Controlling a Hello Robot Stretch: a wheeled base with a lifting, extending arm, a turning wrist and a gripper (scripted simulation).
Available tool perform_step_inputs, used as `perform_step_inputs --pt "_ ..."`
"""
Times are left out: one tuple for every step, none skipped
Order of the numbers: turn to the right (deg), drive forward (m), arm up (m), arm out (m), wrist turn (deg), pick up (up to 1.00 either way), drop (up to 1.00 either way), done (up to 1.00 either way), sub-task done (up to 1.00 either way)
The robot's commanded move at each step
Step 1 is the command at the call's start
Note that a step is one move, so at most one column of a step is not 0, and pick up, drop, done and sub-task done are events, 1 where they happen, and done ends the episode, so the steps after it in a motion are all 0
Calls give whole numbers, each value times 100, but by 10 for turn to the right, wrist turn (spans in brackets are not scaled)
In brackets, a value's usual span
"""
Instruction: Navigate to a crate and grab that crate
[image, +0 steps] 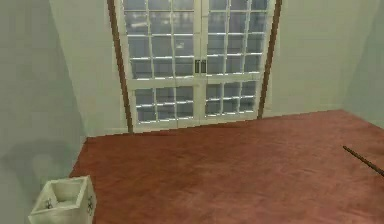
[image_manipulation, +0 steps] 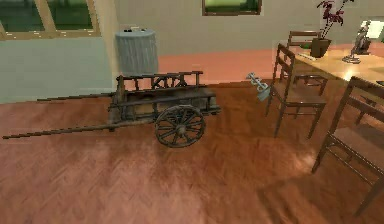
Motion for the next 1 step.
perform_step_inputs --pt "0 60 0 0 0 0 0 0 0"
